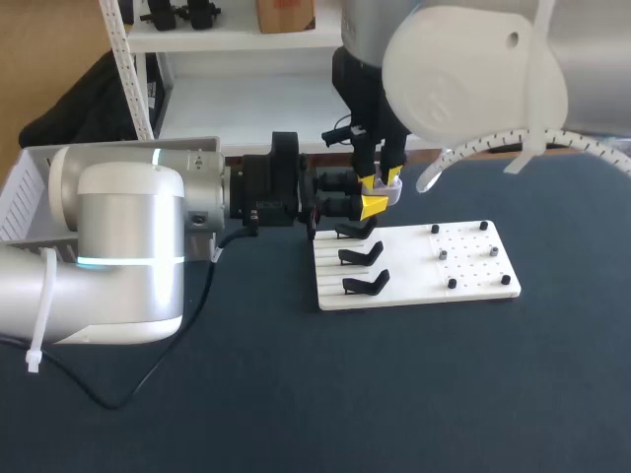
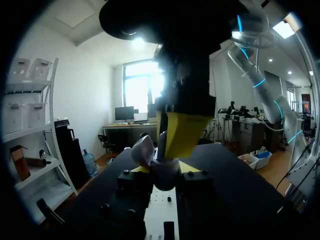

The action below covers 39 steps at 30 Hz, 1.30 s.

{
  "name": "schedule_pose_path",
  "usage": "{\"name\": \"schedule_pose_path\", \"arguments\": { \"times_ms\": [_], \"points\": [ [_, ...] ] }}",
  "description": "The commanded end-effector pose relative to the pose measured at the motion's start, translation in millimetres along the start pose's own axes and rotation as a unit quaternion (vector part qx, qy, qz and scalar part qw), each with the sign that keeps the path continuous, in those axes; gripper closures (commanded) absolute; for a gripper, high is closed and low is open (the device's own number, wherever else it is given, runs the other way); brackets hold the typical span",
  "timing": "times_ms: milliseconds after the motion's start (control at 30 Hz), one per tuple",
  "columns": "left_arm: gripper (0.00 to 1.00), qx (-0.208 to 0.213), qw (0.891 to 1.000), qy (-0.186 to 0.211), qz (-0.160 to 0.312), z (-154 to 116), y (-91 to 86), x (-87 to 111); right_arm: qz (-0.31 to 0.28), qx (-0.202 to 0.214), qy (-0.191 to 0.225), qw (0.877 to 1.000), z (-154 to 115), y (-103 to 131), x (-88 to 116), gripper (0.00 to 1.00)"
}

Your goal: Pick up each earbud case from the left stands, insert the matching earbuds, close the lid, and place the case in the box.

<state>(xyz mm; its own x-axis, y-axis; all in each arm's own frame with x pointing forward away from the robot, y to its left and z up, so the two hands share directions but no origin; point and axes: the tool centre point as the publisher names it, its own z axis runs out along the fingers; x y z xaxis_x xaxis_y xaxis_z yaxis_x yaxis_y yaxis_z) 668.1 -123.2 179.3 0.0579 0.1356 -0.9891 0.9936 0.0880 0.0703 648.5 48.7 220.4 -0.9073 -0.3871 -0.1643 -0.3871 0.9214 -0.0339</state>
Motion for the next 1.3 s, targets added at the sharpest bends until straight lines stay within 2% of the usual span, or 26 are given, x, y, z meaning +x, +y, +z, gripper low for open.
{"name": "schedule_pose_path", "arguments": {
  "times_ms": [33, 167, 467, 700, 767, 933, 1100, 1300],
  "points": [
    [1.00, -0.002, 1.000, -0.002, 0.001, -0.3, 0.0, 0.6, -0.001, 0.000, 0.003, 1.000, -0.4, 0.8, -1.1, 0.64],
    [1.00, -0.002, 1.000, -0.002, 0.001, -0.3, 0.0, 0.6, 0.000, 0.001, 0.000, 1.000, -5.3, 0.1, 1.0, 0.60],
    [1.00, -0.002, 1.000, -0.002, 0.001, -0.3, 0.0, 0.6, 0.010, 0.000, -0.031, 0.999, -23.7, -4.0, 0.6, 0.61],
    [1.00, -0.002, 1.000, -0.002, 0.001, -0.3, 0.0, 0.6, 0.044, 0.013, -0.060, 0.997, -19.3, -24.5, -33.5, 0.57],
    [1.00, -0.002, 1.000, -0.002, 0.001, -0.3, 0.0, 0.6, 0.051, 0.014, -0.064, 0.997, -13.5, -29.8, -44.6, 0.53],
    [1.00, -0.002, 1.000, -0.002, 0.001, -0.3, 0.0, 0.6, 0.069, 0.024, -0.028, 0.997, 14.9, -41.3, -62.9, 0.51],
    [1.00, -0.002, 1.000, -0.002, 0.001, -0.3, 0.0, 0.6, 0.080, 0.022, -0.013, 0.997, 27.8, -45.1, -60.4, 0.54],
    [1.00, -0.002, 1.000, -0.002, 0.001, -0.3, 0.0, 0.6, 0.080, 0.018, -0.014, 0.996, 23.1, -42.8, -40.7, 0.54]
  ]
}}
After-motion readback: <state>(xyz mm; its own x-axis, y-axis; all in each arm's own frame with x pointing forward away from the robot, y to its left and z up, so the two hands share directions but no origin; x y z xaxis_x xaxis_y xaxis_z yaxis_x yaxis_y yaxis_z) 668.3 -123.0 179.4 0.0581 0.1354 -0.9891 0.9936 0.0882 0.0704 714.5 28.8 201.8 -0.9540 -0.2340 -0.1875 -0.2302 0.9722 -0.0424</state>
